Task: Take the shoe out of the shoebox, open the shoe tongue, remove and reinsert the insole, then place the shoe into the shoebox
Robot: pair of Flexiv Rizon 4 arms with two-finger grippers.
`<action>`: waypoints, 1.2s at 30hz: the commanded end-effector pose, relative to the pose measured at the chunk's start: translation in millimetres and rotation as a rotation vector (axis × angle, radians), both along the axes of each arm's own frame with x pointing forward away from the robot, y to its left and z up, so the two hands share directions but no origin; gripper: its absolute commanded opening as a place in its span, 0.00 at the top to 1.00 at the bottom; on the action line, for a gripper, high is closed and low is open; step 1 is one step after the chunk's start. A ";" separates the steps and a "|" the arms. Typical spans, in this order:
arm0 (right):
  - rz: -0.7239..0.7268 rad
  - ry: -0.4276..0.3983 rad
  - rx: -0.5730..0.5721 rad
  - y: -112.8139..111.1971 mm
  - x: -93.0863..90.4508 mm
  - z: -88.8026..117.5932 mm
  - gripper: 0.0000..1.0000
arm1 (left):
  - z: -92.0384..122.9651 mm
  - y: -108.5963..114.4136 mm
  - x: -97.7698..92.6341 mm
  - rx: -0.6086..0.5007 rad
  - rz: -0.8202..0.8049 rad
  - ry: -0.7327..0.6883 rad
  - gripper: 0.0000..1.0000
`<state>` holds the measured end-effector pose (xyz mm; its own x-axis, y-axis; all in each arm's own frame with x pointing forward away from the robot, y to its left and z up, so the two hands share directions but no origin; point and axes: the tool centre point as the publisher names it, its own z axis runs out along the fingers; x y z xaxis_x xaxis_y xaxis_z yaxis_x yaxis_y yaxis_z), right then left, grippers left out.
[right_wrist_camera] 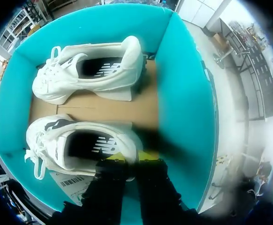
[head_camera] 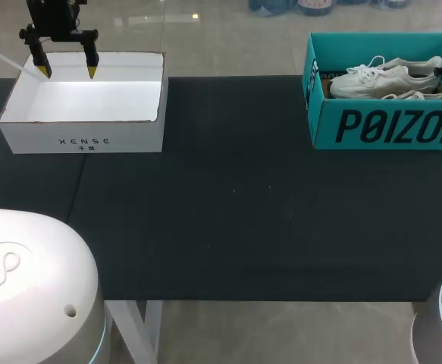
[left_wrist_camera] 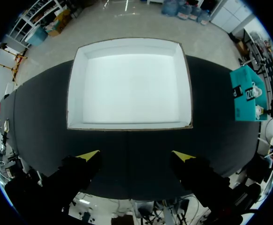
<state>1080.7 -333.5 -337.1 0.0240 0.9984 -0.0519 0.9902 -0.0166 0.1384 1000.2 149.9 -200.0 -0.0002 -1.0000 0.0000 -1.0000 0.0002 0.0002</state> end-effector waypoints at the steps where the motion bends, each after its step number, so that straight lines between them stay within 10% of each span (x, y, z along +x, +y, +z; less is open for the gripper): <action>1: 0.002 -0.017 0.003 1.1 -2.6 7.1 1.00 | 0.0 0.0 -0.2 0.000 0.000 0.000 0.00; 25: -0.173 -0.116 0.021 3.5 26.4 130.3 1.00 | 0.0 0.0 -0.2 0.000 0.000 0.000 0.00; 36: -0.128 -0.210 0.083 16.5 -8.8 204.8 1.00 | 0.0 0.0 -0.2 0.000 0.000 0.000 0.00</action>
